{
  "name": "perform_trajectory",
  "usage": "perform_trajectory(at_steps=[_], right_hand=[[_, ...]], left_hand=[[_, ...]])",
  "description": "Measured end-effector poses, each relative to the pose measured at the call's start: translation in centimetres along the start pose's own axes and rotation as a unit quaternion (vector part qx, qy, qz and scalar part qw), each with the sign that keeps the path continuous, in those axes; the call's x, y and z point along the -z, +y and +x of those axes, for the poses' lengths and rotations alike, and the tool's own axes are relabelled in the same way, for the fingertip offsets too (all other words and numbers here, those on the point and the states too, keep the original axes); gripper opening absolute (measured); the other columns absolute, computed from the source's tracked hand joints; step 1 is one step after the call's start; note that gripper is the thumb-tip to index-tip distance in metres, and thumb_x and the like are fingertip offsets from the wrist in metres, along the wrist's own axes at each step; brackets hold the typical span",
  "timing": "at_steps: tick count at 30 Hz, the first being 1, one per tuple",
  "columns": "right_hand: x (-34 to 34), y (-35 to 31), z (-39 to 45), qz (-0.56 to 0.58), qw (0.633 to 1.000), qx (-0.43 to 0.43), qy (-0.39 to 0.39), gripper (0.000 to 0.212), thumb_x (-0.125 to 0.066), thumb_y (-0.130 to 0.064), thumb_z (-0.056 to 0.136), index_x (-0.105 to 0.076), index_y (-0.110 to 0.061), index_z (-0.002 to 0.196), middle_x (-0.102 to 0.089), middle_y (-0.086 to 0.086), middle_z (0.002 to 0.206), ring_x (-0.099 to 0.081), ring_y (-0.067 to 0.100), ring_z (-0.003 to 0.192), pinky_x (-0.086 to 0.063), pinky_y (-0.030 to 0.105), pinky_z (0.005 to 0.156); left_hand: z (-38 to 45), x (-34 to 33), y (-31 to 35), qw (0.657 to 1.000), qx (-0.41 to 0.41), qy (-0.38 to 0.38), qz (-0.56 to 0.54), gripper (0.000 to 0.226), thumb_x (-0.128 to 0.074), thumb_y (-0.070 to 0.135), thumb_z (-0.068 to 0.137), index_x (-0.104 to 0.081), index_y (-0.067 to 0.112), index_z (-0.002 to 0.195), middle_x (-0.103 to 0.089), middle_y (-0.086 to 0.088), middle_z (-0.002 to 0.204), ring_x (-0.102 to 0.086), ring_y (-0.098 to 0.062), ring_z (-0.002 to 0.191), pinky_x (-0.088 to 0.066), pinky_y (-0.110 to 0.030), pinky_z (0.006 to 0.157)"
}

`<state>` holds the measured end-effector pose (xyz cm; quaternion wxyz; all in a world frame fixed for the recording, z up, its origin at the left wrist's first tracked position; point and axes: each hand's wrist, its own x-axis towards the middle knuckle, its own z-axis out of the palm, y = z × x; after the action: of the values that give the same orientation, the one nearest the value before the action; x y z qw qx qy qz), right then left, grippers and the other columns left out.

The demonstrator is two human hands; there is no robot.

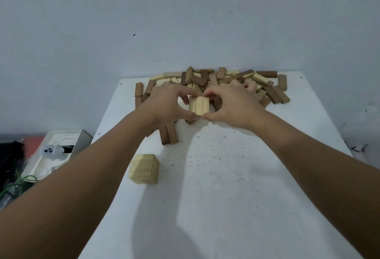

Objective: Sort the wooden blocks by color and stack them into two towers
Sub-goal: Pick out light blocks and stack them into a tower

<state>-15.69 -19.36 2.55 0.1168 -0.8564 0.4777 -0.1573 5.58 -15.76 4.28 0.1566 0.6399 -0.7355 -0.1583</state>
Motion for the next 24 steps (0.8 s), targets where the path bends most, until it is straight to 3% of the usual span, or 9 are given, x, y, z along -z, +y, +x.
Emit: perform_trajectory(at_steps=[2,4,9,12,14,16,20,24], right_hand=[[0.0,0.5,-1.7,0.0,1.0,-0.005,0.008,0.057,-0.074,-0.068,0.075,-0.06,-0.045,0.125,-0.06,-0.022,0.109,-0.041,0.012,0.11,-0.017,0.04,0.087],[0.0,1.0,-3.7,0.006,1.0,-0.011,0.017,0.057,-0.074,-0.068,0.075,-0.06,-0.046,0.126,-0.06,-0.023,0.111,-0.041,0.012,0.113,-0.015,0.039,0.085],[-0.2,0.9,-9.9,0.031,0.999,-0.031,0.006,0.057,-0.074,-0.065,0.078,-0.06,-0.046,0.129,-0.06,-0.023,0.118,-0.042,0.011,0.119,-0.018,0.04,0.089],[-0.8,0.8,-13.4,0.033,0.998,-0.051,-0.013,0.057,-0.073,-0.063,0.078,-0.059,-0.046,0.131,-0.058,-0.021,0.119,-0.042,0.011,0.118,-0.021,0.041,0.094],[-1.6,1.1,-15.3,0.055,0.997,-0.055,-0.022,0.055,-0.073,-0.058,0.079,-0.058,-0.046,0.131,-0.056,-0.021,0.118,-0.044,0.011,0.118,-0.021,0.039,0.096],[-2.3,1.6,-17.0,0.077,0.995,-0.056,-0.04,0.054,-0.073,-0.053,0.079,-0.057,-0.045,0.13,-0.054,-0.02,0.119,-0.044,0.011,0.118,-0.021,0.037,0.098],[-4.1,2.1,-19.5,0.13,0.988,-0.073,-0.045,0.057,-0.072,-0.054,0.075,-0.058,-0.046,0.13,-0.049,-0.019,0.124,-0.037,0.011,0.121,-0.019,0.032,0.102],[-4.7,2.2,-19.7,0.126,0.989,-0.069,-0.034,0.06,-0.071,-0.057,0.073,-0.057,-0.048,0.131,-0.045,-0.019,0.122,-0.034,0.011,0.12,-0.02,0.029,0.104]], left_hand=[[-0.8,-0.6,1.4,1.0,-0.005,-0.012,0.006,0.052,-0.09,0.052,0.069,-0.065,0.055,0.114,-0.068,0.02,0.101,-0.058,-0.009,0.107,-0.044,-0.043,0.103],[-1.9,-1.1,2.9,0.999,0.004,-0.02,0.03,0.057,-0.088,0.053,0.072,-0.068,0.045,0.124,-0.067,0.018,0.098,-0.054,-0.014,0.107,-0.044,-0.049,0.101],[-5.6,-2.7,6.8,0.992,-0.014,-0.079,0.1,0.054,-0.084,0.053,0.079,-0.066,0.039,0.128,-0.066,0.015,0.103,-0.051,-0.02,0.114,-0.04,-0.045,0.1],[-8.0,-4.3,8.1,0.991,-0.015,-0.114,0.073,0.054,-0.085,0.045,0.081,-0.068,0.032,0.129,-0.066,0.011,0.105,-0.045,-0.019,0.131,-0.044,-0.042,0.099],[-9.4,-5.6,8.5,0.992,-0.002,-0.121,0.025,0.054,-0.085,0.039,0.082,-0.068,0.027,0.132,-0.066,0.009,0.106,-0.057,-0.011,0.109,-0.047,-0.031,0.086],[-10.8,-7.0,8.7,0.992,0.02,-0.123,-0.025,0.053,-0.086,0.036,0.081,-0.068,0.028,0.13,-0.065,0.009,0.105,-0.055,-0.004,0.084,-0.043,-0.022,0.071],[-13.2,-9.7,8.4,0.985,0.054,-0.103,-0.126,0.048,-0.091,0.036,0.075,-0.071,0.034,0.119,-0.063,0.008,0.101,-0.056,-0.007,0.085,-0.045,-0.023,0.077],[-14.4,-10.8,7.6,0.974,0.088,-0.078,-0.192,0.054,-0.092,0.035,0.074,-0.07,0.038,0.124,-0.057,0.008,0.107,-0.052,-0.007,0.092,-0.043,-0.024,0.081]])
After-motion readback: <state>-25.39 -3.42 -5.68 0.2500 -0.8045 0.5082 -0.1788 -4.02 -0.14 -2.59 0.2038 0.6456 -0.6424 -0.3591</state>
